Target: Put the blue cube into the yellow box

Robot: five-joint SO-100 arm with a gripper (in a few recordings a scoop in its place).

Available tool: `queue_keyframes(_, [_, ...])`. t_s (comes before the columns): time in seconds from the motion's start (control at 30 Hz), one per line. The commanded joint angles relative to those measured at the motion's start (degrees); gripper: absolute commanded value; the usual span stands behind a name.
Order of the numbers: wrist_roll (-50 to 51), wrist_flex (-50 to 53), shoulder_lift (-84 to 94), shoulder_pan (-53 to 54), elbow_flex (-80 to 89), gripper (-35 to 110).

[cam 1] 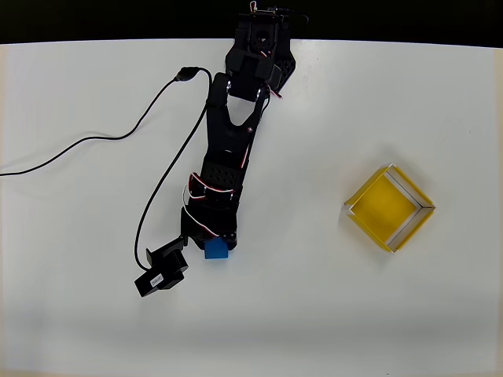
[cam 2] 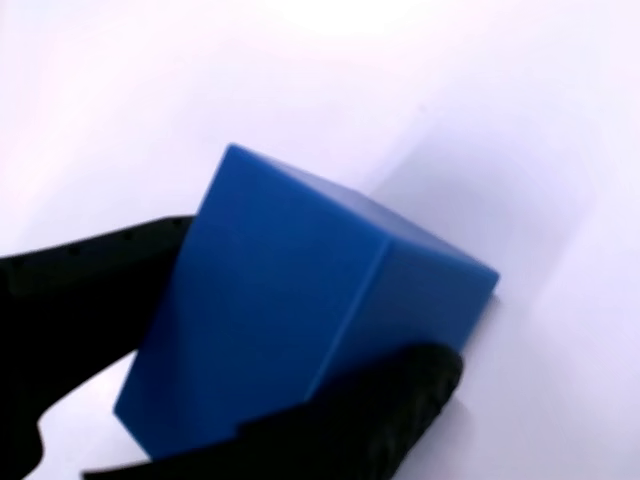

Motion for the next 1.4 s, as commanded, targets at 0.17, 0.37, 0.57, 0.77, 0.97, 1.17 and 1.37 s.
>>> queue_keyframes(0.17, [0.4, -7.5, 14.6, -2.7, 3.2, 13])
queue_keyframes(0.37, [1.1, -9.2, 24.2, -8.3, 3.3, 13])
queue_keyframes(0.57, [3.3, -9.2, 33.6, -17.5, 3.3, 14])
queue_keyframes(0.77, [4.9, -9.9, 39.3, -28.3, 2.9, 14])
queue_keyframes(0.97, [5.7, -13.3, 42.8, -38.8, 6.0, 14])
queue_keyframes(1.17, [11.2, -14.2, 43.5, -46.5, 9.5, 14])
queue_keyframes(1.37, [19.3, -17.3, 44.2, -52.5, 14.6, 14])
